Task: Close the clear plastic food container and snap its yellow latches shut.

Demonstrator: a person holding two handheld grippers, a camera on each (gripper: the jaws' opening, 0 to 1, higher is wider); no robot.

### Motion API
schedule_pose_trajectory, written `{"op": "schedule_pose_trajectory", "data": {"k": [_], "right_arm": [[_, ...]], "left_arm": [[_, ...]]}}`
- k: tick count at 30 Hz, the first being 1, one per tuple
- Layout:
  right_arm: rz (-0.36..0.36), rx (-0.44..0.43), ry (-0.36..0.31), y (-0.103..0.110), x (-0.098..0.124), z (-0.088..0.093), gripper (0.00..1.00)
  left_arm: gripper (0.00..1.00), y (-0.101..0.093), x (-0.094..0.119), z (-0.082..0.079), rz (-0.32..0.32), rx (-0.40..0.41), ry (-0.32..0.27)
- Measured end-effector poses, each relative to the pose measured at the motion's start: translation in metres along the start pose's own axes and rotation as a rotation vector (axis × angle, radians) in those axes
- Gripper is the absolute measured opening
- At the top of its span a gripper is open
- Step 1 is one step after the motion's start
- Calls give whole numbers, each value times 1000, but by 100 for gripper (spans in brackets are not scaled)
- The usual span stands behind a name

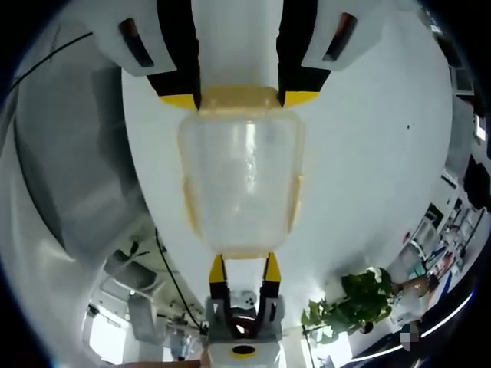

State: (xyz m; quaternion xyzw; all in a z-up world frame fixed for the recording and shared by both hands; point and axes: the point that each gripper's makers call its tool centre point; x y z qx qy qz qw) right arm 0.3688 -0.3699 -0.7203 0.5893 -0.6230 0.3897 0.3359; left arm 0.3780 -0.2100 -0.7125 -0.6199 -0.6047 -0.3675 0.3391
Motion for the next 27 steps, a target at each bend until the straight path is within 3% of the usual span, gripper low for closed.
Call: {"op": "schedule_pose_trajectory", "data": {"k": [13, 27], "right_arm": [[-8, 1, 32, 1, -5, 15, 37], [-13, 1, 40, 4, -12, 19, 37]], "left_arm": [[36, -1, -14, -4, 1, 1, 7], [36, -2, -20, 0, 4, 2, 18]]}}
Point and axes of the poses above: the point that each gripper's makers call its tool centre point, and the gripper's own axes: x roughly backward along the fingers, y roughly to its left, z roughly out of its underside, and after that the axes turned 2 degrees about z, right-handed
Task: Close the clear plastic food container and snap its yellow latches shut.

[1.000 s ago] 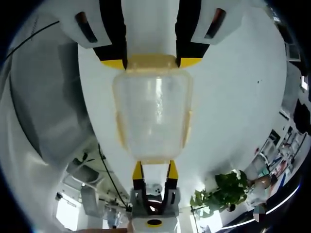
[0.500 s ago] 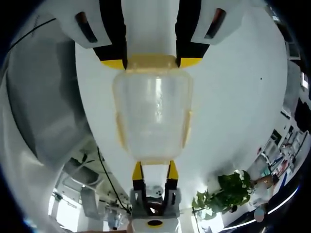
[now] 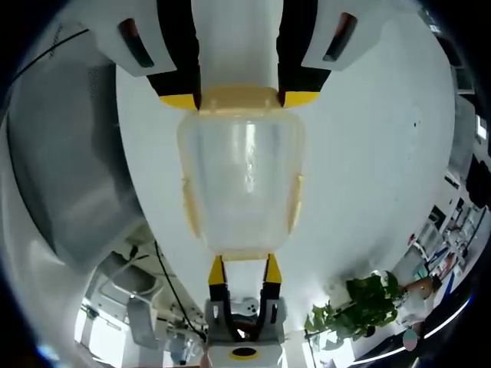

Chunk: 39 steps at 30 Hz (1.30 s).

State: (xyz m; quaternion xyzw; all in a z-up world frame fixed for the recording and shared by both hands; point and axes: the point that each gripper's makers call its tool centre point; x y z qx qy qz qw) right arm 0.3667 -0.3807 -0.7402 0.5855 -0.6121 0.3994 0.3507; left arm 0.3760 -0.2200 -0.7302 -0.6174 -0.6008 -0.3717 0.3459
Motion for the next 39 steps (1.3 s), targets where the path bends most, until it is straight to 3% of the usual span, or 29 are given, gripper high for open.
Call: {"op": "schedule_pose_trajectory", "data": {"k": [30, 39], "right_arm": [[-16, 0, 7, 1, -4, 3, 37], [8, 14, 4, -3, -3, 1, 37]], "left_arm": [[37, -1, -9, 5, 6, 0, 16], [37, 0, -8, 6, -1, 4, 14]]}}
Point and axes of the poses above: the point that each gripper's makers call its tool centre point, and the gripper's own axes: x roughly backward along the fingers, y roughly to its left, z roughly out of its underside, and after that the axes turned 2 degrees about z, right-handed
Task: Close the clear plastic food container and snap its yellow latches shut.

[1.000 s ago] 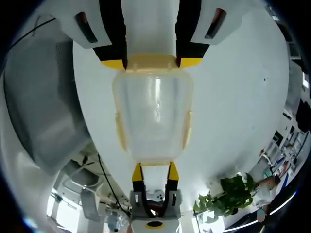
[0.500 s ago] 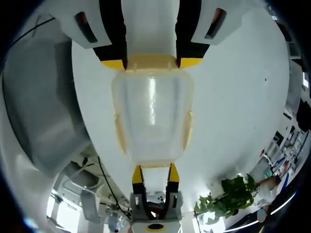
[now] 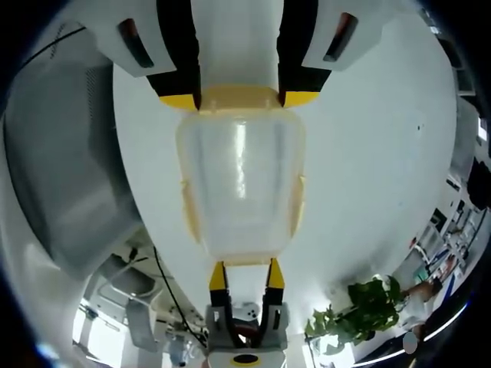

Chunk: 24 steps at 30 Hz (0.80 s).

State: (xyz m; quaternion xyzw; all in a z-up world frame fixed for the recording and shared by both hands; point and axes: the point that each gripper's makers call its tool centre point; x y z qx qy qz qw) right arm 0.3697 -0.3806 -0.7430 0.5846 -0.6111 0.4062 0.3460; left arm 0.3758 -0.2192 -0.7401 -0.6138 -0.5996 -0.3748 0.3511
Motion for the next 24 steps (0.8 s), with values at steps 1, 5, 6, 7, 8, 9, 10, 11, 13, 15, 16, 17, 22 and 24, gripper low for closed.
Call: {"op": "schedule_pose_trajectory", "data": {"k": [1, 5, 6, 7, 8, 9, 10, 11, 13, 15, 16, 17, 22, 24], "right_arm": [[-1, -4, -2, 0, 0, 0, 37], [-13, -5, 2, 2, -2, 1, 37], [-15, -7, 3, 2, -2, 1, 37], [-18, -6, 3, 2, -2, 1, 37], [-19, -5, 3, 2, -2, 1, 37], [-20, -7, 3, 2, -2, 1, 37], [-21, -11, 3, 2, -2, 1, 37], [-21, -15, 4, 2, -3, 2, 37], [-20, -16, 13, 3, -4, 3, 37], [-22, -16, 21, 4, -4, 4, 37], [-23, -16, 22, 4, -5, 4, 37], [-22, -16, 22, 4, -4, 4, 37], [-18, -20, 18, 3, -3, 4, 37], [-18, -19, 21, 2, -3, 4, 37]], "left_arm": [[37, 0, 0, 1, 0, 2, 0], [37, -1, 0, 0, 0, 1, 1], [37, -1, -1, 1, 0, 2, 1], [37, -1, -1, 1, 1, 4, 1], [37, -1, -1, 1, 2, 7, 1], [37, -1, -1, 1, 3, 7, 1], [37, -1, -1, 1, 3, 7, 2], [37, -1, -1, 1, 3, 9, 2], [37, -1, -2, 1, 3, 9, 3], [37, -1, -3, 1, -1, -2, 7], [37, -2, -3, 0, -1, -2, 6], [37, -1, -3, 0, -2, -2, 8], [37, -1, -3, 1, -2, -2, 11], [38, 0, -3, 1, -1, 1, 11]]}}
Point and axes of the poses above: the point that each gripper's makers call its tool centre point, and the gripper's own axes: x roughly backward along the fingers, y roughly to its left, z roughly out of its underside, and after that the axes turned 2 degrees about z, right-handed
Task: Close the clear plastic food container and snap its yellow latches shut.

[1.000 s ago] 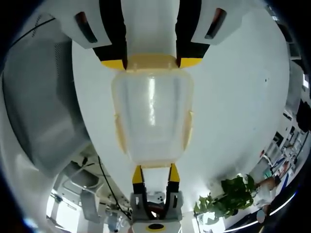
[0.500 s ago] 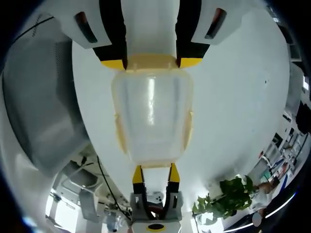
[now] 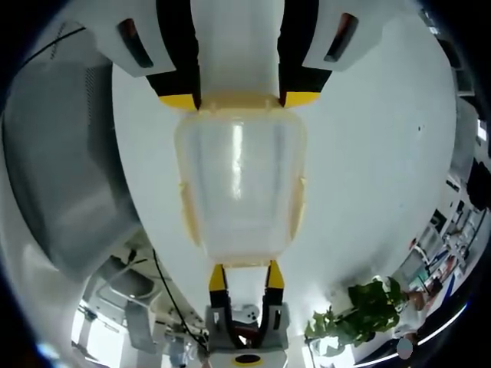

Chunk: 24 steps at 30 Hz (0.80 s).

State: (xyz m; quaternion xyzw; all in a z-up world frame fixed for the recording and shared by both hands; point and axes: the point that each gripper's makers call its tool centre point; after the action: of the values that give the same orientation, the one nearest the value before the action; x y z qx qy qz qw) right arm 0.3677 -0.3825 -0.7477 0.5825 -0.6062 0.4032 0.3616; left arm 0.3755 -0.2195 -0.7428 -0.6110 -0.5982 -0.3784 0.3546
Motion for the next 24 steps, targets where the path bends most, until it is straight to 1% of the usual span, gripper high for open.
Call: {"op": "schedule_pose_trajectory", "data": {"k": [6, 8, 10, 13, 15, 24], "right_arm": [[1, -1, 2, -1, 0, 0, 38], [10, 15, 23, -2, -1, 4, 38], [13, 10, 32, -2, -1, 6, 41], [5, 3, 34, -1, 0, 7, 40], [2, 4, 35, 0, 0, 7, 39], [8, 14, 26, 2, 4, 0, 39]], "left_arm": [[38, 1, -1, 1, -4, 0, 7], [38, 1, 0, 2, -2, 7, 7], [38, 1, 0, 3, -2, 11, 7], [41, 4, 3, 6, -14, 19, 9], [41, 4, 5, 8, -15, 25, 8], [40, 5, 9, 9, -21, 40, 7]]}}
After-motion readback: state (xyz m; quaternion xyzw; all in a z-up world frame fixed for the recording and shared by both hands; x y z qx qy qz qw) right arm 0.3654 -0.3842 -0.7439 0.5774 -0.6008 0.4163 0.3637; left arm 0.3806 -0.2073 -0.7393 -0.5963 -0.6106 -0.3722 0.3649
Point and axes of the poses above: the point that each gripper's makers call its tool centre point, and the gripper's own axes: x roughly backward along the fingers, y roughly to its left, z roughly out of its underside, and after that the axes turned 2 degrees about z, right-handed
